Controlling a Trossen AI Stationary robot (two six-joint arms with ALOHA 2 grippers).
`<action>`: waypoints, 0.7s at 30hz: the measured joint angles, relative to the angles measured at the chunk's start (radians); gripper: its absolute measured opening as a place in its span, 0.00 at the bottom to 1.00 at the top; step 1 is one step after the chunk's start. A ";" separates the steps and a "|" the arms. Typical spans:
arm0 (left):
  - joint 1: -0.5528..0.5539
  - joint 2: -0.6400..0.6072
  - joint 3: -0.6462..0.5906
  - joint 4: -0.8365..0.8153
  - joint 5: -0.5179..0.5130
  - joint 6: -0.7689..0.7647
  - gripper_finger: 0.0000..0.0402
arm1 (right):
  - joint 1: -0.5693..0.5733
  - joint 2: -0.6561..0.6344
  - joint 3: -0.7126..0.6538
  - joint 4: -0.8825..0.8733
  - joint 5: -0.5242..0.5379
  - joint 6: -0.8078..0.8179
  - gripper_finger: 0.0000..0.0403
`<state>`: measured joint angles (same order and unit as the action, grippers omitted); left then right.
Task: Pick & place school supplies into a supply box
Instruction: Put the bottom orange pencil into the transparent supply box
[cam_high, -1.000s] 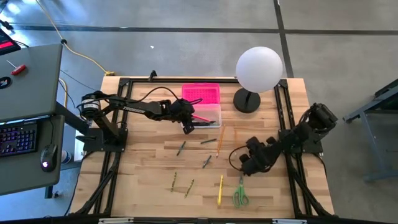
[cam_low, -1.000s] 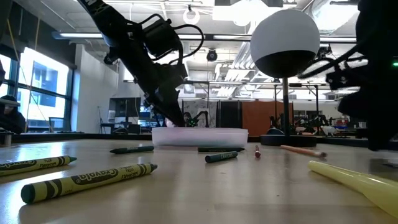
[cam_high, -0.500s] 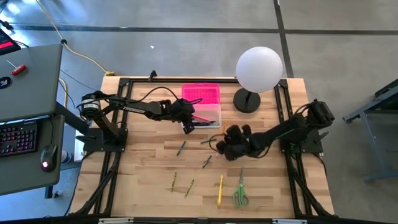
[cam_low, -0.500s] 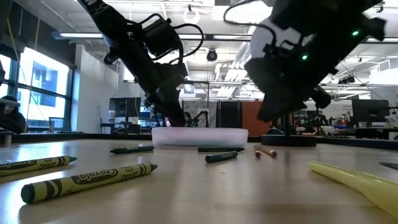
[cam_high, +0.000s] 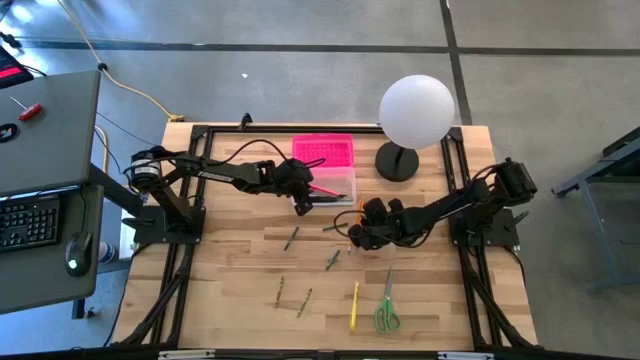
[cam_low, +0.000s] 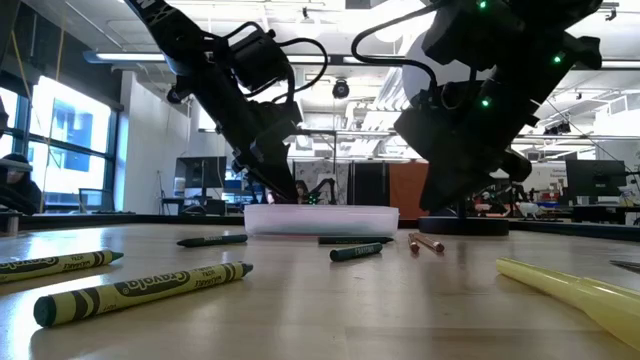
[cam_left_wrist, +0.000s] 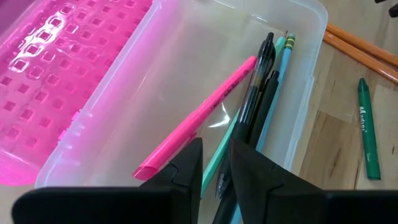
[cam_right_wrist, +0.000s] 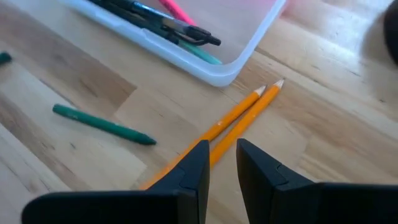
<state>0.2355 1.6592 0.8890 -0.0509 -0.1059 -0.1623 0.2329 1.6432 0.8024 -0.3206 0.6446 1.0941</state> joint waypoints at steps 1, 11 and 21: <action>0.000 0.000 0.000 0.000 0.000 0.000 0.28 | -0.004 0.000 0.000 0.000 -0.013 -0.001 0.15; 0.000 0.000 0.000 0.000 0.001 0.000 0.28 | -0.046 0.077 0.001 0.011 -0.093 0.013 0.15; 0.000 0.000 0.000 -0.002 0.001 0.000 0.28 | -0.059 0.084 0.001 -0.037 -0.055 0.092 0.15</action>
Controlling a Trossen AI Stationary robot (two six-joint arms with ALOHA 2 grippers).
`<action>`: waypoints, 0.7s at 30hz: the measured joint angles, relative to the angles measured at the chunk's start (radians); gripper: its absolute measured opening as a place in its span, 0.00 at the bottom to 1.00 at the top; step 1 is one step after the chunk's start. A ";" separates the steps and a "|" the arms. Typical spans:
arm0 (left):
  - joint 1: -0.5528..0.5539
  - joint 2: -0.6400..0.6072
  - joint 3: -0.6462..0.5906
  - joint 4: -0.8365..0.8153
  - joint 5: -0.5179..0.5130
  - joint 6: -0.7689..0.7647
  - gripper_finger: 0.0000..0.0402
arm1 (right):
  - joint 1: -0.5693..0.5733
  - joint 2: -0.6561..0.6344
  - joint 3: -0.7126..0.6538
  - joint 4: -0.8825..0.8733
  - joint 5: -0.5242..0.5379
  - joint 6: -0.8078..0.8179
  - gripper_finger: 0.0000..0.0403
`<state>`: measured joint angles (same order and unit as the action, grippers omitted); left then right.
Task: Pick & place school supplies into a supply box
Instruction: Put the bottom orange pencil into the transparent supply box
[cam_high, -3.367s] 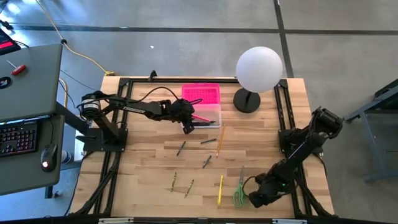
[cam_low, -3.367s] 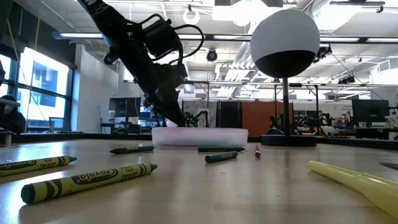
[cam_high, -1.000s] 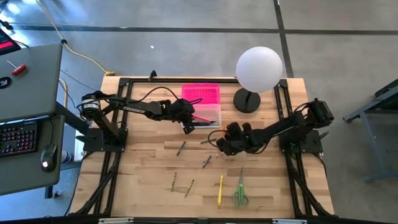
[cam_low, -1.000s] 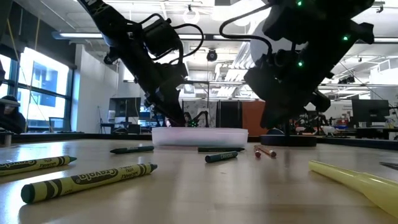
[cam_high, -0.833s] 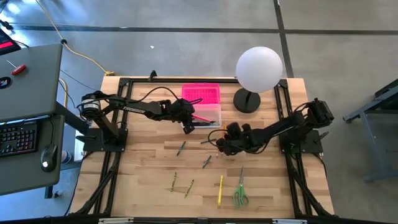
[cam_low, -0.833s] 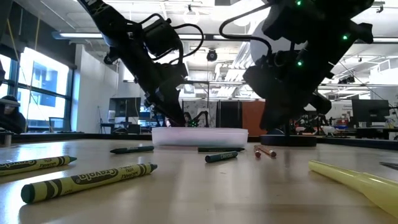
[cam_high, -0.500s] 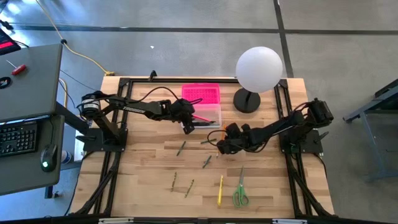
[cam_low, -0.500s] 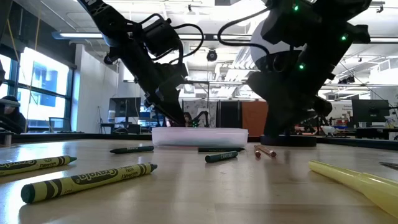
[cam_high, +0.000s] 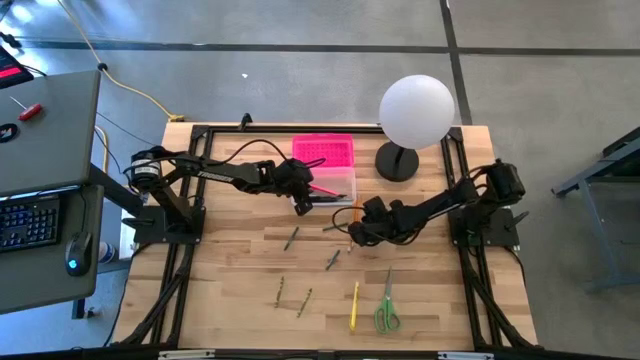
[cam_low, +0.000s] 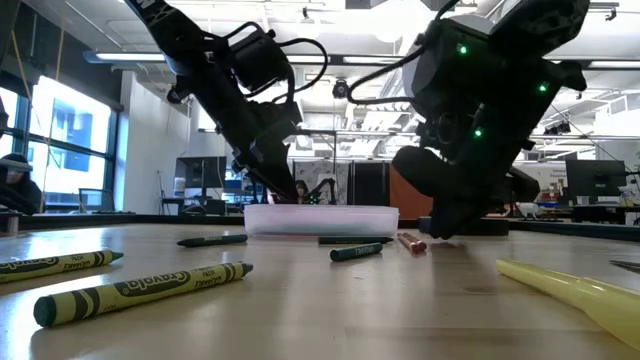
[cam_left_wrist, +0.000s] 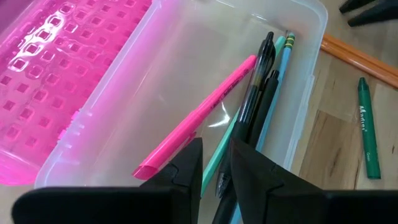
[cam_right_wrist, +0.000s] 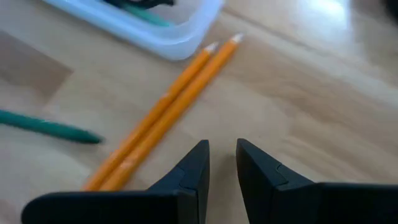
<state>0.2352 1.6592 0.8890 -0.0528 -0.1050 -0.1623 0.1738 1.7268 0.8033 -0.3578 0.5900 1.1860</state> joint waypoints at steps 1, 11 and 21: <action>0.000 0.000 0.000 0.000 0.000 0.000 0.28 | -0.001 -0.005 0.000 -0.008 0.000 0.000 0.15; 0.000 0.000 0.000 0.000 0.000 0.000 0.28 | -0.027 -0.029 0.000 0.113 -0.156 -0.249 0.22; 0.000 0.000 0.000 0.000 0.000 0.000 0.28 | -0.059 -0.033 0.000 0.131 -0.169 -0.259 0.37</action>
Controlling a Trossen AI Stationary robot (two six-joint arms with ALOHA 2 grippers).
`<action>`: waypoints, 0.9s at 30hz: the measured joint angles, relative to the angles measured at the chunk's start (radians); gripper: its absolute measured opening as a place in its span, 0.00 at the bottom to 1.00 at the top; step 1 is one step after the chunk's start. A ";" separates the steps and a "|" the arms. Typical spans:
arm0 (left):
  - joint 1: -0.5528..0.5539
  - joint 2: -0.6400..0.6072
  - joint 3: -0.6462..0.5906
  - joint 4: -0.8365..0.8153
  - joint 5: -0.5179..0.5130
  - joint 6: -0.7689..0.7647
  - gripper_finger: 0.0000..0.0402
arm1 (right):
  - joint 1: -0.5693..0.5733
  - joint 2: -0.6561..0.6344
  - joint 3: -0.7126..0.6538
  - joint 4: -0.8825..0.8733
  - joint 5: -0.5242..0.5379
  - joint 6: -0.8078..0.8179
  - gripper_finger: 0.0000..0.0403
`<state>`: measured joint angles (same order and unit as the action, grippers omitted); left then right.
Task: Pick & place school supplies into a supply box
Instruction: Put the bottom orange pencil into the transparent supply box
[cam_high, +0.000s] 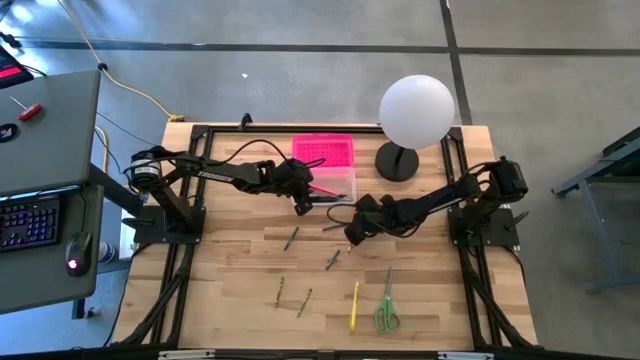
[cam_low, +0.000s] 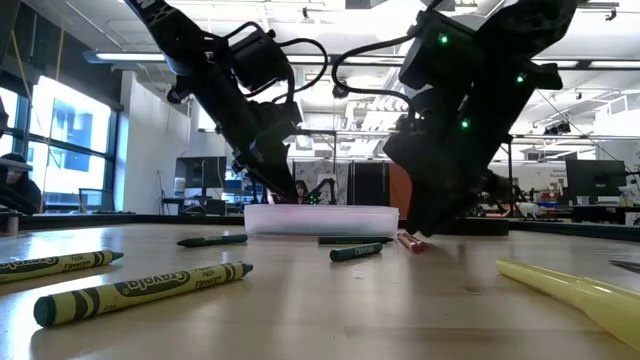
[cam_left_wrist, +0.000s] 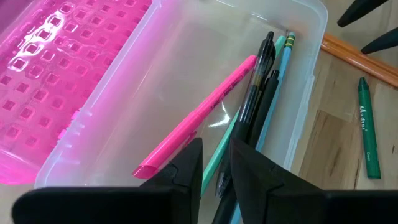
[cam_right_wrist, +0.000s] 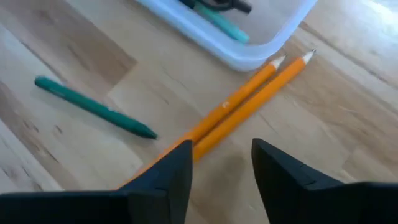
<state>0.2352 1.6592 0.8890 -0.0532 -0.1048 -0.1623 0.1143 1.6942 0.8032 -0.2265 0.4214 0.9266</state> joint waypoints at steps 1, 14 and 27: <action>0.000 0.000 0.000 0.000 0.000 0.000 0.28 | -0.003 -0.001 0.000 0.004 0.009 0.018 0.37; 0.000 0.000 0.000 0.000 0.000 0.000 0.28 | -0.024 0.002 0.000 -0.030 0.037 0.088 0.37; 0.000 0.000 0.000 0.000 0.000 0.000 0.28 | -0.077 0.005 0.000 -0.001 0.043 0.086 0.35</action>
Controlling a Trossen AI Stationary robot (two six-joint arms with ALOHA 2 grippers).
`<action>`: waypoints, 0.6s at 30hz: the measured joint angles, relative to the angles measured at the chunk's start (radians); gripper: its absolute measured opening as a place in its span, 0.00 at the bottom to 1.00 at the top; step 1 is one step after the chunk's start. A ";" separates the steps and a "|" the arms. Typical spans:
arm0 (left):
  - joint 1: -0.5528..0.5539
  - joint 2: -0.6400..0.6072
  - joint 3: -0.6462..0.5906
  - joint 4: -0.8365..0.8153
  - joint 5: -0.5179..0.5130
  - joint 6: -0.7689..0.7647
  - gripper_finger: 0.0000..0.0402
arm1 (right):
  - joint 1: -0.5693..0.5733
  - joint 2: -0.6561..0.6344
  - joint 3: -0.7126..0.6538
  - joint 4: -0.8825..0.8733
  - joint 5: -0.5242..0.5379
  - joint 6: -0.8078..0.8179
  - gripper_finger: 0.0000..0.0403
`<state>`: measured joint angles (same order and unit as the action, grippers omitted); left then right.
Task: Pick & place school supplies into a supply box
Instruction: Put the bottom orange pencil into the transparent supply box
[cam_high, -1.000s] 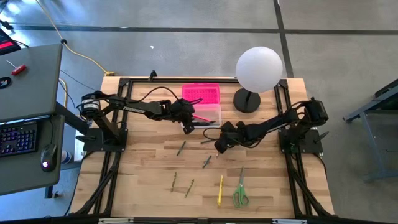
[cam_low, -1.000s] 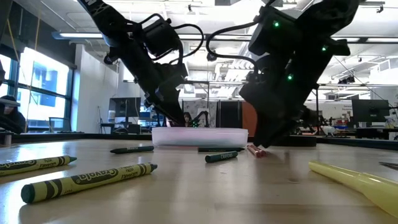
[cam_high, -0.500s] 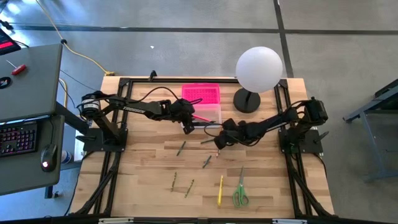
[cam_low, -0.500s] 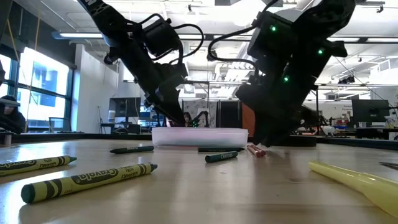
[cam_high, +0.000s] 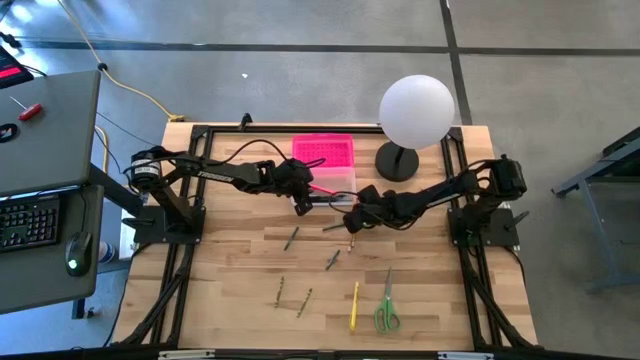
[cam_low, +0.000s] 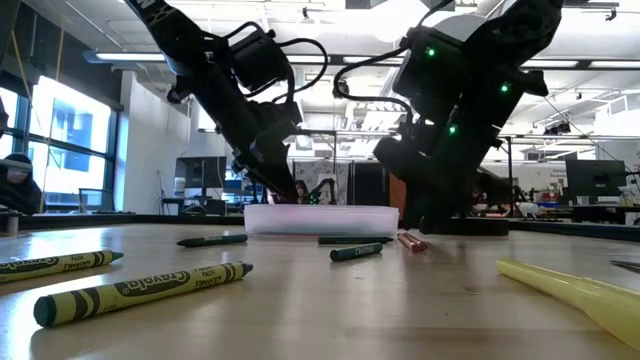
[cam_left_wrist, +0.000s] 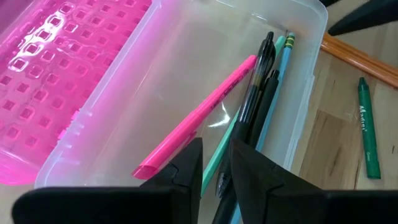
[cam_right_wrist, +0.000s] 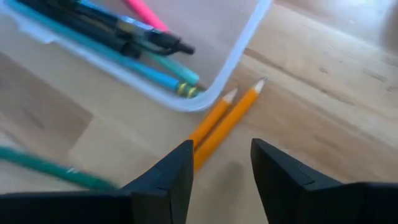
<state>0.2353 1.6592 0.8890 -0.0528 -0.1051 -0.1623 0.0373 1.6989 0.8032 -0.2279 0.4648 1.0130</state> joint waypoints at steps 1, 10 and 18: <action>0.000 0.000 0.000 0.000 0.000 0.000 0.28 | -0.006 0.003 0.000 -0.003 0.000 0.000 0.35; 0.000 0.000 0.000 0.000 0.000 0.000 0.28 | -0.032 0.060 0.005 0.023 0.013 -0.023 0.35; 0.000 0.000 0.000 0.000 0.000 0.001 0.28 | -0.034 0.039 0.003 -0.016 -0.023 -0.124 0.35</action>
<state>0.2354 1.6592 0.8890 -0.0532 -0.1054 -0.1609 0.0036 1.7383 0.8062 -0.2443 0.4417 0.8891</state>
